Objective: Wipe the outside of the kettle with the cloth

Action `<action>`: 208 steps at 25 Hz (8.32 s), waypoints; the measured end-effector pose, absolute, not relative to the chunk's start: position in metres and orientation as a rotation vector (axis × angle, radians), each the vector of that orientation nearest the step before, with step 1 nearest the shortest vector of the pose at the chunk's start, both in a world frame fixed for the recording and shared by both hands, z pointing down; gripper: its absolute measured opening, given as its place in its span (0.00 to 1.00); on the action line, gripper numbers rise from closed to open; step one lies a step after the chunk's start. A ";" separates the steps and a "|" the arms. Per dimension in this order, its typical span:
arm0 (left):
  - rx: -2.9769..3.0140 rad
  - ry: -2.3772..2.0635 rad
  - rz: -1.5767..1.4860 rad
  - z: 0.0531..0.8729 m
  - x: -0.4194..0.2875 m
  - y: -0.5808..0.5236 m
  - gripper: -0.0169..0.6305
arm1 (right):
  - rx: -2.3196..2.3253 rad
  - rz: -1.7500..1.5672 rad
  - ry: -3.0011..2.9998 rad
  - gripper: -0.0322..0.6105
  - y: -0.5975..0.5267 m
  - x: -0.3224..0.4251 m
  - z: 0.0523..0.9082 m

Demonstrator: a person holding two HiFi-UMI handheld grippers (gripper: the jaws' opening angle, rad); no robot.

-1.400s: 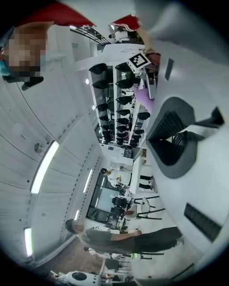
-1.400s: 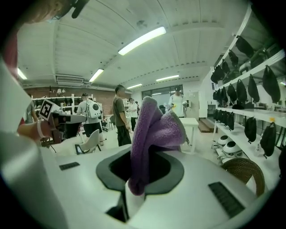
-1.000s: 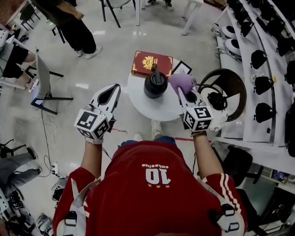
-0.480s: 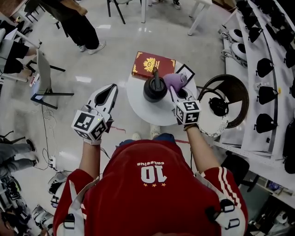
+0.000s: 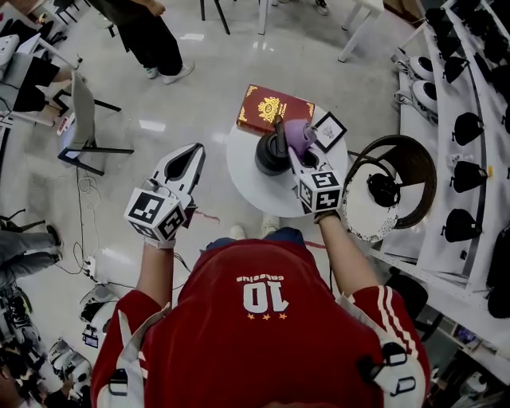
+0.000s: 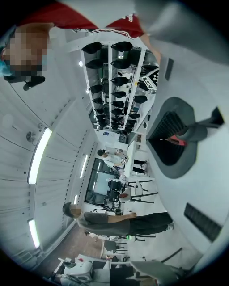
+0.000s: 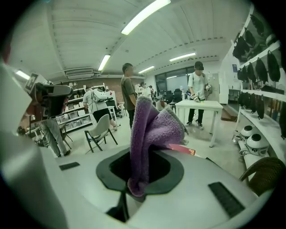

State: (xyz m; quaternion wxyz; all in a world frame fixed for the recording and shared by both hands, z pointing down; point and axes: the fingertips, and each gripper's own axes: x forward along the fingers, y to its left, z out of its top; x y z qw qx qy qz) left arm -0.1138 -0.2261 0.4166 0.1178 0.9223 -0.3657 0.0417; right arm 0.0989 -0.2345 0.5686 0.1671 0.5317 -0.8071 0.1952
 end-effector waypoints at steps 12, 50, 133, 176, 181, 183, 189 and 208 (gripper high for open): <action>2.627 -1.220 0.077 0.413 -0.159 -0.213 0.04 | 1.356 0.537 -2.377 0.14 -0.239 0.045 0.566; 2.661 -1.168 0.084 0.409 -0.239 -0.152 0.04 | 1.690 0.545 -2.155 0.14 -0.188 0.025 0.581; 2.473 -1.509 0.112 0.419 -0.067 -0.183 0.04 | 1.089 0.485 -2.299 0.14 -0.274 0.154 0.658; 2.695 -1.034 0.099 0.423 -0.142 -0.175 0.04 | 1.333 0.679 -2.061 0.14 -0.152 0.077 0.682; 2.707 -1.016 0.098 0.424 -0.156 -0.174 0.04 | 1.365 0.755 -2.079 0.14 -0.149 0.054 0.683; 2.706 -1.023 0.096 0.425 -0.163 -0.174 0.04 | 1.368 0.779 -2.092 0.14 -0.151 0.043 0.682; 2.689 -1.062 0.094 0.427 -0.191 -0.175 0.04 | 1.348 0.790 -2.114 0.14 -0.160 0.015 0.679; 2.651 -1.159 0.060 0.424 -0.226 -0.179 0.04 | 1.259 0.724 -2.256 0.14 -0.199 -0.045 0.637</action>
